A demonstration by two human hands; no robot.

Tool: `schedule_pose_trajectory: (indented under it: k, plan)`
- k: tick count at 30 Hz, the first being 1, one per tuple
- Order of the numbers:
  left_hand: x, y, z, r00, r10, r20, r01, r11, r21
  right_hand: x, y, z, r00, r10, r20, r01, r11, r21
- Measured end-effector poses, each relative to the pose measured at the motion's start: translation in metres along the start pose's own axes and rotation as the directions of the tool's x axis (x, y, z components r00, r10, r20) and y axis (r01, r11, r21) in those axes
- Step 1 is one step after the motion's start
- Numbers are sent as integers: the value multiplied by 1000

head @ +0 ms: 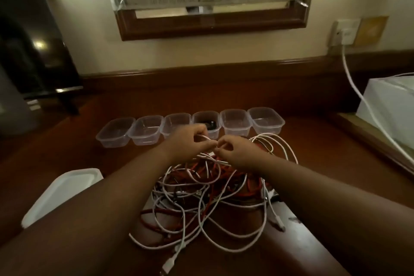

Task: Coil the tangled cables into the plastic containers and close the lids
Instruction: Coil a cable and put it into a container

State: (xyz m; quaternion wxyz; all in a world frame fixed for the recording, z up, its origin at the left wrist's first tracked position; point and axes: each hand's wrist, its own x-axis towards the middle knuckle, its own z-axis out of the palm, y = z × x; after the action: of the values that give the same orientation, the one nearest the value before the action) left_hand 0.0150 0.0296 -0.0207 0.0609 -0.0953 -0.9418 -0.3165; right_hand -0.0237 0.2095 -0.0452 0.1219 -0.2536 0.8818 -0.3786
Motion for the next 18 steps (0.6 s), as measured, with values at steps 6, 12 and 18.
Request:
schedule_pose_trajectory:
  k: [6, 12, 18]
  plan:
    - [-7, 44, -17, 966, 61, -252, -104, 982, -160, -22, -5, -5, 995, -2, -96, 12, 994, 109]
    - [-2, 83, -21, 950, -193, -246, -29, 728, -685, -25, -21, -6, 998, -67, 14, 61, 965, 253]
    - [2, 100, -27, 969, -219, -113, -35, 331, -943, -18, -25, -12, 977, -5, -212, 56, 970, 236]
